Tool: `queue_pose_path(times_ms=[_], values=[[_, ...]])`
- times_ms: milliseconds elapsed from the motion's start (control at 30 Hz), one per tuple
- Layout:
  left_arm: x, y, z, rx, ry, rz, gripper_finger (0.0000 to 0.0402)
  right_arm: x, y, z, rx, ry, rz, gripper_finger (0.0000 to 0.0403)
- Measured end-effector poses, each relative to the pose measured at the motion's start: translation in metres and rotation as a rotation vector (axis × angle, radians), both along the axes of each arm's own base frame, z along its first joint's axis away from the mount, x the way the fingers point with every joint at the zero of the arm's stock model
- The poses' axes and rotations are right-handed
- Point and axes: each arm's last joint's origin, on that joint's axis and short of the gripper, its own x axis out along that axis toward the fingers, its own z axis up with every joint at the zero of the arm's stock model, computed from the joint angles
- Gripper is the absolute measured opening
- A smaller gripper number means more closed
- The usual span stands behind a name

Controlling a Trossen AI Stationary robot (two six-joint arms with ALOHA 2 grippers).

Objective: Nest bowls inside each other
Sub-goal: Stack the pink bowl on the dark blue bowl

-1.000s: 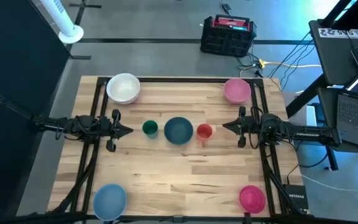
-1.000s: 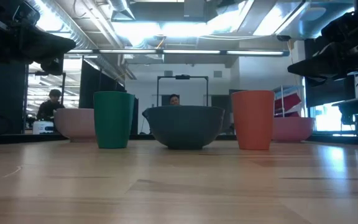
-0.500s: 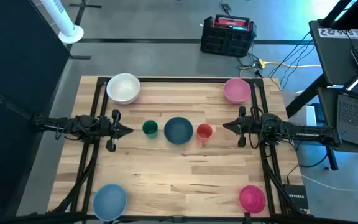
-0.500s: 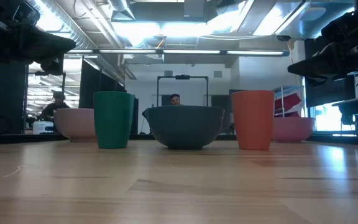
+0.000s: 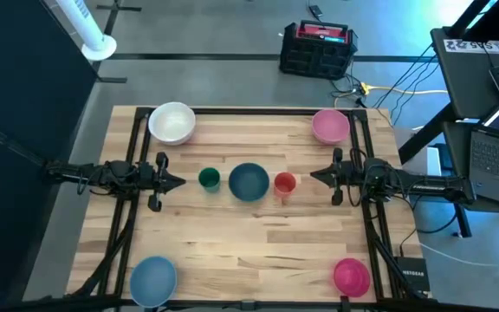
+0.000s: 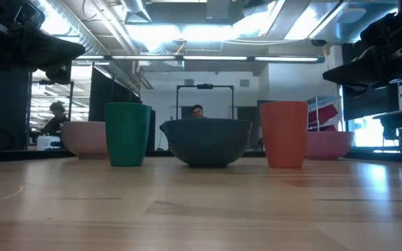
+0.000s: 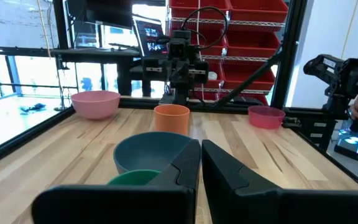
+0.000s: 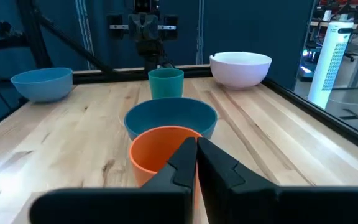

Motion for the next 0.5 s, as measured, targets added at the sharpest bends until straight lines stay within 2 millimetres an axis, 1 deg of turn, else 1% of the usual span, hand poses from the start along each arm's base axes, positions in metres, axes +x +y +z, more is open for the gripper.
queue_pose_path(times_ms=[100, 200, 267, 333, 367, 500], values=[[0.0, 0.0, 0.0, 0.0, 0.0, 0.0, 0.0, 0.0, -0.001, 0.0, 0.049, -0.007, -0.055, 0.0], [0.0, 0.0, 0.0, 0.0, 0.0, 0.0, 0.0, 0.0, -0.003, 0.001, 0.152, -0.029, -0.129, 0.0], [0.0, 0.0, 0.0, 0.002, -0.001, 0.001, 0.0, -0.001, -0.004, 0.001, 0.175, -0.04, -0.158, 0.0], [0.0, 0.001, 0.001, 0.041, -0.013, 0.011, 0.0, -0.001, -0.005, 0.002, 0.188, -0.052, -0.191, 0.0], [0.0, 0.002, 0.002, 0.046, -0.021, 0.021, 0.0, -0.001, -0.006, 0.006, 0.202, -0.084, -0.214, 0.0], [0.0, 0.007, 0.008, -0.137, -0.089, 0.094, 0.0, -0.005, -0.01, 0.042, 0.253, -0.319, -0.298, 0.0]])
